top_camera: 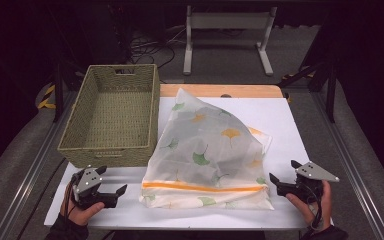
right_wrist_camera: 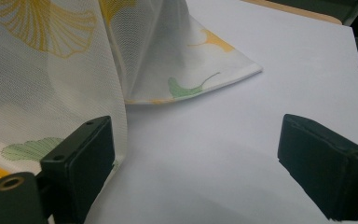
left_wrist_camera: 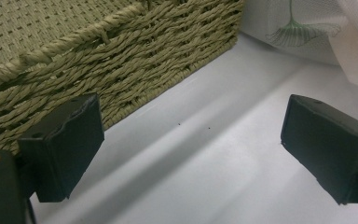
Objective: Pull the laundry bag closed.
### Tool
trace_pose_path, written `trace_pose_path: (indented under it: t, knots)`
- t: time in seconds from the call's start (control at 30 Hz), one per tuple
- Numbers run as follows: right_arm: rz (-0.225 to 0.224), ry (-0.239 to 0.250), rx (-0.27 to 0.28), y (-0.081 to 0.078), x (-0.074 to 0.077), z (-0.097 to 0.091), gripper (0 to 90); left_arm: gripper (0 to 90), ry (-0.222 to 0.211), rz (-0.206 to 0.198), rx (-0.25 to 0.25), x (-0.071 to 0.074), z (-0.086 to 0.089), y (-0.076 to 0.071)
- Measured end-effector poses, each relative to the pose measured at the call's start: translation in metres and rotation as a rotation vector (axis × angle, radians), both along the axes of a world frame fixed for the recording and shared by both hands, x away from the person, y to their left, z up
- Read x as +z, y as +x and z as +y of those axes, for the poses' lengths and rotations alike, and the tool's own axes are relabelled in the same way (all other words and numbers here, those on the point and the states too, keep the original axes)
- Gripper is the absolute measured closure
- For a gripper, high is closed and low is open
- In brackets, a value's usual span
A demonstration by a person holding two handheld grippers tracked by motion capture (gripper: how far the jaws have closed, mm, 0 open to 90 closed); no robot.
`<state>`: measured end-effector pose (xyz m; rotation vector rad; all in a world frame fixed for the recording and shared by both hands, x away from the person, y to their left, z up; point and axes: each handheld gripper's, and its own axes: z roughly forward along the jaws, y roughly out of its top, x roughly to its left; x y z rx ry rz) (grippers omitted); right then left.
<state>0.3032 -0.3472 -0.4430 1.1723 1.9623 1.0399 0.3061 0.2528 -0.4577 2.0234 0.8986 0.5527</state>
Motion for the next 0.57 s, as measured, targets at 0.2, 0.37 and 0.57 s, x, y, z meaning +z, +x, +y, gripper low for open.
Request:
trace_pose_path:
  t: [0.2, 0.37, 0.57]
  knots:
    - [0.003, -0.006, 0.001, -0.0019, -0.0002, -0.0001, 12.1, 6.3, 0.010, 0.000, -0.001, -0.0003, -0.0019, 0.0017]
    - [0.006, -0.006, -0.002, -0.0024, -0.0007, -0.0008, 12.5, 6.3, 0.015, 0.000, -0.004, -0.0006, -0.0030, 0.0024]
    - [0.012, -0.006, -0.001, -0.0025, -0.0017, -0.0003, 12.7, 6.4, 0.027, 0.002, 0.000, -0.0009, -0.0045, 0.0025]
